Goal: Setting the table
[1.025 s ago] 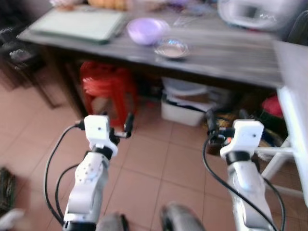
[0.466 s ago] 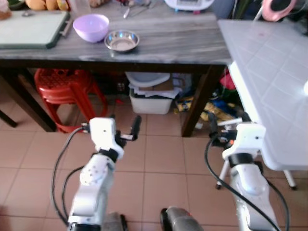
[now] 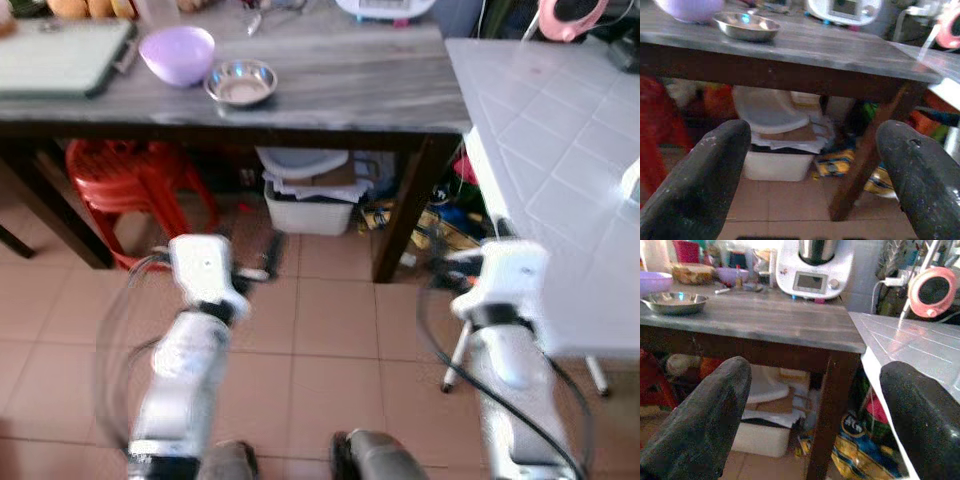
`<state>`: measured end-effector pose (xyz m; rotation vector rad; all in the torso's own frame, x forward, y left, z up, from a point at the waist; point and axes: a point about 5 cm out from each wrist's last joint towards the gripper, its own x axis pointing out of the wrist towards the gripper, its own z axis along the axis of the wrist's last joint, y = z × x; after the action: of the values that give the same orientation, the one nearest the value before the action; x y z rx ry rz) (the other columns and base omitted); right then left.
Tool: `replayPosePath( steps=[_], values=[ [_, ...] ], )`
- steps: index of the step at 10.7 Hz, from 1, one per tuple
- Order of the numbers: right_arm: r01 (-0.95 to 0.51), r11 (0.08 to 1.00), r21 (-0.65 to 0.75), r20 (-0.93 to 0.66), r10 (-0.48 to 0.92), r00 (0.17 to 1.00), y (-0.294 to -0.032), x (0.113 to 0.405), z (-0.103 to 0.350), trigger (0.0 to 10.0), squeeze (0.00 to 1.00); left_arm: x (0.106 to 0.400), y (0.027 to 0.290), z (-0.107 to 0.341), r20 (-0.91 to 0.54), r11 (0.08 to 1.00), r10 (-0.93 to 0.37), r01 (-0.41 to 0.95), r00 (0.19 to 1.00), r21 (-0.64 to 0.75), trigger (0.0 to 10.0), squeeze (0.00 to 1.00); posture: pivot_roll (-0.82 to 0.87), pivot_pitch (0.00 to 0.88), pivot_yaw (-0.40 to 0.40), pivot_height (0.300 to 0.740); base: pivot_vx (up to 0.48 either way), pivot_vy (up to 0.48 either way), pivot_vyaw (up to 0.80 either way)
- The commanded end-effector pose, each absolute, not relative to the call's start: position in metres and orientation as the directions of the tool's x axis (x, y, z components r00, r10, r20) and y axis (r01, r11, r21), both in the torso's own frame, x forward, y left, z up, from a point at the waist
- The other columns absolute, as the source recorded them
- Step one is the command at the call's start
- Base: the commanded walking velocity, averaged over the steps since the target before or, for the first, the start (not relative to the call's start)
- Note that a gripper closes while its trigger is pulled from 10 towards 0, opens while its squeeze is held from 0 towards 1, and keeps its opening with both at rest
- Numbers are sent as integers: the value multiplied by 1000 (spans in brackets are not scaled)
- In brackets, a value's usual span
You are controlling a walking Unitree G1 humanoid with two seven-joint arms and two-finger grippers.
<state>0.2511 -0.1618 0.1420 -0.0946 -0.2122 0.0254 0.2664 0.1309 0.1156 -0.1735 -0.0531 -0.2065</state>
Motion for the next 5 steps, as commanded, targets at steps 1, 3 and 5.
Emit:
replayPosePath(
  steps=[1,3,5],
  values=[
    [3,992,-124,214,23,977,-170,252,143,10000,0,264,127,117,66,961,-205,214,976,-175,10000,0,-98,175,36,740,0,-398,0],
    [13,993,-116,207,12,978,-171,255,141,10000,0,265,127,117,66,961,-206,214,976,-176,10000,0,-93,168,36,740,0,-405,0],
    [6,993,-114,205,17,979,-169,255,140,10000,0,266,127,119,71,960,-209,218,975,-173,10000,0,-89,168,33,740,0,-403,0]
  ],
)
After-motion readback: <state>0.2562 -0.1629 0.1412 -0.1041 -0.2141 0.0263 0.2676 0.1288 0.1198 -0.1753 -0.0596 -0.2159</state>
